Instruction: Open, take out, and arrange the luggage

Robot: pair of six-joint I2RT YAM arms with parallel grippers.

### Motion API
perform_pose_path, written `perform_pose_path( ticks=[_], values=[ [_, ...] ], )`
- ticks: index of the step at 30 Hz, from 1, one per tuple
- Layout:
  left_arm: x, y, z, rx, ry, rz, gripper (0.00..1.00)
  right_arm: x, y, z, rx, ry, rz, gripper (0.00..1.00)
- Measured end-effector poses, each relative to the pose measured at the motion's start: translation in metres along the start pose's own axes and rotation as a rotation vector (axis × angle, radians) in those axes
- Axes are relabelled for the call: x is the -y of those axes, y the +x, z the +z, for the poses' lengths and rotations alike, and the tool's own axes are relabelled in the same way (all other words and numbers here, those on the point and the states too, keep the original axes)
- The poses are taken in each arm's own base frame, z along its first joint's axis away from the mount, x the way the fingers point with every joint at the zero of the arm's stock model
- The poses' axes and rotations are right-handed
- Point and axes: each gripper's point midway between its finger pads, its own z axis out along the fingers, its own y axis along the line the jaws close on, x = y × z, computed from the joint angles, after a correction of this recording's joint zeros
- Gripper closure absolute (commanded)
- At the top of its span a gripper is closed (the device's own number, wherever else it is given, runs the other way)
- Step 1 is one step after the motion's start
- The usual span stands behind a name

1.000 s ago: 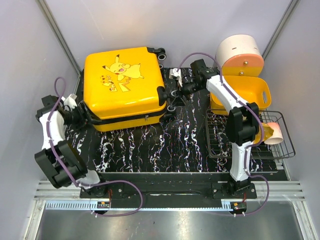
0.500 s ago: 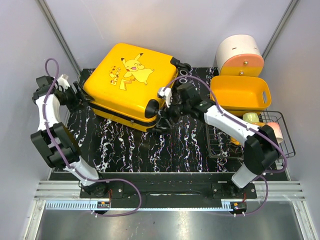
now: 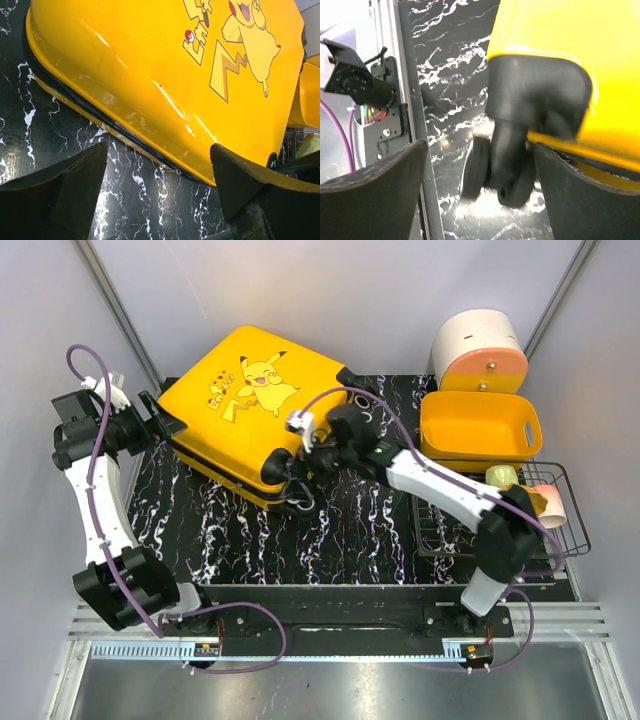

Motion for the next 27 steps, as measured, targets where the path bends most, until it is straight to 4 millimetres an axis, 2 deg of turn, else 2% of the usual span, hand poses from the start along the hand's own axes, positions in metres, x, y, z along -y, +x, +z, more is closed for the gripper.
perform_pose_path(
  ticks=[3, 7, 8, 10, 14, 17, 21, 27],
  values=[
    [0.006, 0.001, -0.003, 0.003, 0.024, 0.006, 0.12, 0.001, 0.002, -0.037, 0.067, 0.048, -0.013, 0.0],
    [0.02, 0.002, -0.007, 0.006, 0.083, 0.057, 0.1, 0.022, 0.001, -0.097, 0.186, 0.174, -0.022, 0.0],
    [0.026, 0.003, -0.008, 0.006, 0.102, 0.082, 0.09, 0.029, 0.001, -0.109, 0.214, 0.214, -0.032, 0.0],
    [0.041, 0.007, -0.009, -0.002, 0.153, 0.161, 0.09, 0.039, 0.006, -0.117, 0.236, 0.252, -0.06, 0.02],
    [0.08, 0.021, -0.013, -0.031, 0.262, 0.31, 0.09, 0.055, 0.034, -0.097, 0.203, 0.249, -0.08, 0.18],
    [0.101, 0.03, -0.017, -0.043, 0.322, 0.379, 0.09, 0.074, 0.057, -0.075, 0.179, 0.252, -0.059, 0.23],
    [0.108, 0.033, -0.023, -0.039, 0.339, 0.422, 0.09, 0.096, 0.081, -0.053, 0.194, 0.264, -0.033, 0.29],
    [0.109, 0.036, -0.024, -0.045, 0.346, 0.435, 0.1, 0.114, 0.076, -0.033, 0.273, 0.262, -0.034, 0.3]
  ],
)
